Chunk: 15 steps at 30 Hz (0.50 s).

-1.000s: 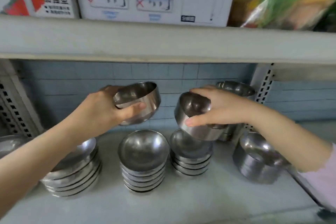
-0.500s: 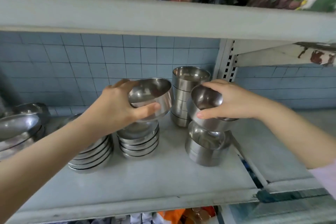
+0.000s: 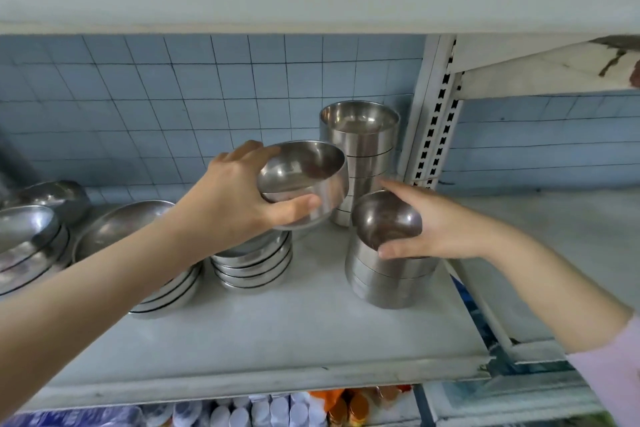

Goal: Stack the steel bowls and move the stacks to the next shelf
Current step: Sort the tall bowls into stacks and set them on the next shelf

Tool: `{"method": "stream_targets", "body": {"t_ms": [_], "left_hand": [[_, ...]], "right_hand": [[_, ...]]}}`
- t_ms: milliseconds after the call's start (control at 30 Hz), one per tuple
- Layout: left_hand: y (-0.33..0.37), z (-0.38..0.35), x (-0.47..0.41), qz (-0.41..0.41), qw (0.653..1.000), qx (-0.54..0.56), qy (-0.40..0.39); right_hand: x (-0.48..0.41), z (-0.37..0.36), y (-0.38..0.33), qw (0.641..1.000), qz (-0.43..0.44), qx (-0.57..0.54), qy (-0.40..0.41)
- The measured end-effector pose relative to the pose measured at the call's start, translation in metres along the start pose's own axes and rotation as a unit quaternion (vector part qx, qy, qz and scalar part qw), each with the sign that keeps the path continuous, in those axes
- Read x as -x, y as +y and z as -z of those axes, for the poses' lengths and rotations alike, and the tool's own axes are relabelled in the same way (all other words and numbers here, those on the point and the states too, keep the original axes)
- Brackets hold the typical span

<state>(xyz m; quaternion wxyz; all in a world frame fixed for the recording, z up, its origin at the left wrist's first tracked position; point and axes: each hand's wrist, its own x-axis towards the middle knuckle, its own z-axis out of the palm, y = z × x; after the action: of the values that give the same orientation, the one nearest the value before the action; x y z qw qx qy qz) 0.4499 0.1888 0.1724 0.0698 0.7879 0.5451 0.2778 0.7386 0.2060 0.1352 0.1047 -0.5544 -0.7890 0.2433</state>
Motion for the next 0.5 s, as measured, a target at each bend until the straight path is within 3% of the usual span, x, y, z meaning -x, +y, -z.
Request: {"method": "stream_targets", "body": {"t_ms": [67,200,333,500], "left_hand": [[0.009,-0.007,-0.004,-0.014,1.000,0.024,-0.003],[0.032,-0.027,-0.007,-0.033,0.996,0.085,-0.023],[0.062,-0.056,-0.016,-0.045,0.994,0.069,-0.067],[0.083,-0.088,-0.020,-0.072,0.991,0.026,-0.106]], "right_hand": [[0.015,-0.003,0.015,0.988,0.001,-0.148,0.051],[0.045,-0.057,0.045,0.924,-0.007,-0.354,0.142],[0.041,-0.117,0.054,0.899,0.024,-0.377,0.220],[0.037,-0.138,0.057,0.871,0.007,-0.423,0.251]]}}
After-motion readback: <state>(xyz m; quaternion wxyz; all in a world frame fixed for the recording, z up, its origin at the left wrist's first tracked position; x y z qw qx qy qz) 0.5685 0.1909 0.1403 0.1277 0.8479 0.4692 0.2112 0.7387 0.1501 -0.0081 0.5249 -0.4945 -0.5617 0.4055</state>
